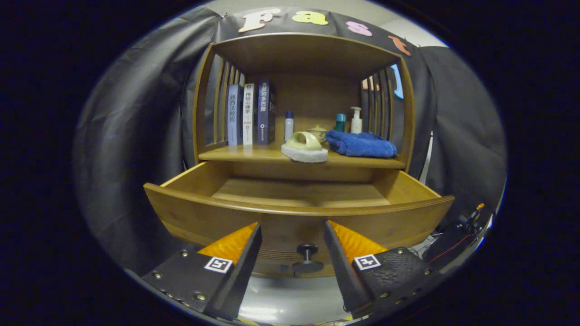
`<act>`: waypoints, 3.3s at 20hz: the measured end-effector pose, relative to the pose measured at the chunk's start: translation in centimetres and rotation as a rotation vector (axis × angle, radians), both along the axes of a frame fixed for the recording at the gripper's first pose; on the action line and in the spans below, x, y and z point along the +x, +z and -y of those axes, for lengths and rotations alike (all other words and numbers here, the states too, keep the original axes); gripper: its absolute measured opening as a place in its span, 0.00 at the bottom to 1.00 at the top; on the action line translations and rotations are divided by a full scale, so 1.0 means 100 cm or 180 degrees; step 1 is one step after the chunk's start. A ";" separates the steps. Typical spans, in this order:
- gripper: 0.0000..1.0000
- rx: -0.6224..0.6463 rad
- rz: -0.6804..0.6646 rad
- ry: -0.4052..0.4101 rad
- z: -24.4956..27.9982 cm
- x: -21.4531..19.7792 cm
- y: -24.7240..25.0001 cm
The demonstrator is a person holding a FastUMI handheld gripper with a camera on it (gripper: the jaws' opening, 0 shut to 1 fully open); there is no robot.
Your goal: Pull open the drawer, take out the items inside it, and place them on the countertop above the cabinet.
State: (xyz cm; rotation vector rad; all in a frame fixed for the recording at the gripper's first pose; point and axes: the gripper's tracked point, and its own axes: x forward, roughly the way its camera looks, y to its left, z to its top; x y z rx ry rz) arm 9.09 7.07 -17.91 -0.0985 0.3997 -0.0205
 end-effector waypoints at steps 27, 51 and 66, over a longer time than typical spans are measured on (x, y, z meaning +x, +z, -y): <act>0.81 -0.0011 0.0153 -0.0059 0.003 0.138 -0.003; 0.81 0.0167 0.0129 -0.0117 0.004 0.168 -0.010; 0.81 0.0304 0.0650 -0.0136 0.077 0.094 0.094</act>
